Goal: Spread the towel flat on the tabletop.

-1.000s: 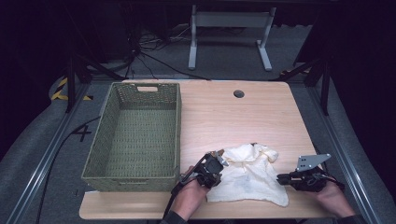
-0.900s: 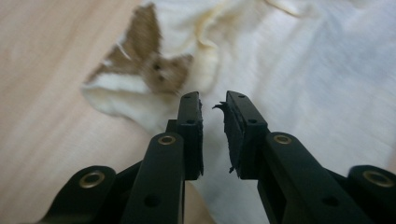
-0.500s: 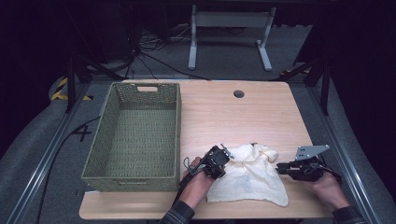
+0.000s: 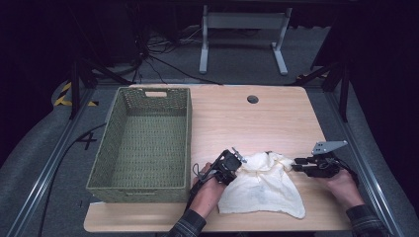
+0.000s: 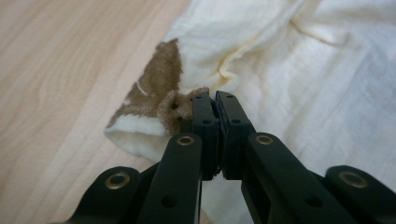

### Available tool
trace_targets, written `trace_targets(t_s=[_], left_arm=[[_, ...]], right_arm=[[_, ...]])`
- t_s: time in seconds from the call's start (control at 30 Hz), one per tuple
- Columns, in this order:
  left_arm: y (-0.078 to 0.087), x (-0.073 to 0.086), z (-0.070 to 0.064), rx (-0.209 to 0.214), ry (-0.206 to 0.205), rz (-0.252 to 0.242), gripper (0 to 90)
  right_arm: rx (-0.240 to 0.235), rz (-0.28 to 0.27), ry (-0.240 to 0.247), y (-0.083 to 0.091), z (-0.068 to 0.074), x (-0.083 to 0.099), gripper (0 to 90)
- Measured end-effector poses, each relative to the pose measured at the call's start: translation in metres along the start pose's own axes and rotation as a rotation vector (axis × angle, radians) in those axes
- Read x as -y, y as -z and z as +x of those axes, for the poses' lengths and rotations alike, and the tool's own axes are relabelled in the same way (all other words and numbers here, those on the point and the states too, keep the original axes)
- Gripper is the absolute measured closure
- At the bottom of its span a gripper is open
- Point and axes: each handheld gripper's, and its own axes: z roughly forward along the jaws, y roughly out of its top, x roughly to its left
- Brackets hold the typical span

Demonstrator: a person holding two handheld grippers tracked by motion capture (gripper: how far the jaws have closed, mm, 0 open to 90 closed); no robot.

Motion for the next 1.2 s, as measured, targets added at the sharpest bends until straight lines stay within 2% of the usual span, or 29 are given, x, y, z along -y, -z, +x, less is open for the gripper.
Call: trace_targets(t_s=[0.07,0.13,0.3,0.43,0.57,0.63,0.73,0.77,0.83,0.87,0.93,1.0,1.07,1.13,1.2], left_arm=[[0.003,-0.002,0.003,-0.01,0.017,-0.018,87.3],[0.006,-0.004,0.007,-0.02,0.029,-0.027,87.4],[0.016,-0.013,0.015,-0.046,0.064,-0.057,87.4],[0.022,-0.023,0.027,-0.065,0.115,-0.09,87.4],[0.025,-0.029,0.044,-0.106,0.174,-0.118,87.4],[0.023,-0.031,0.052,-0.1,0.207,-0.128,87.4],[0.017,-0.035,0.062,-0.115,0.244,-0.127,87.3],[0.017,-0.035,0.062,-0.115,0.244,-0.127,87.4],[0.011,-0.038,0.07,-0.147,0.265,-0.121,87.4],[0.009,-0.039,0.074,-0.136,0.286,-0.135,87.3],[0.004,-0.041,0.078,-0.155,0.291,-0.12,87.3],[-0.002,-0.043,0.082,-0.146,0.309,-0.124,87.1],[-0.009,-0.045,0.085,-0.173,0.31,-0.114,86.8],[-0.011,-0.047,0.085,-0.169,0.314,-0.121,84.6],[-0.01,-0.047,0.082,-0.168,0.302,-0.117,81.5]], right_arm=[[-0.017,0.017,0.012,-0.004,-0.001,-0.001,81.8],[-0.018,0.014,0.022,-0.005,-0.001,-0.002,86.1],[-0.001,-0.024,0.04,0.002,-0.003,-0.011,87.2],[0.028,-0.039,0.058,0.008,-0.008,-0.024,87.1],[0.066,-0.069,0.08,0.015,-0.013,-0.04,87.2],[0.079,-0.073,0.083,0.016,-0.017,-0.048,87.1],[0.103,-0.073,0.071,0.013,-0.025,-0.055,87.1],[0.103,-0.073,0.071,0.013,-0.025,-0.055,87.1],[0.129,-0.07,0.066,0.011,-0.03,-0.059,87.1],[0.145,-0.071,0.064,0.011,-0.033,-0.061,87.1],[0.164,-0.073,0.051,0.011,-0.04,-0.064,87.1],[0.174,-0.062,0.042,0.006,-0.045,-0.065,87.1],[0.185,-0.052,0.035,0.0,-0.048,-0.065,86.1],[0.199,-0.057,0.025,-0.004,-0.051,-0.063,80.1],[0.197,-0.066,0.009,-0.004,-0.051,-0.061,75.2]])
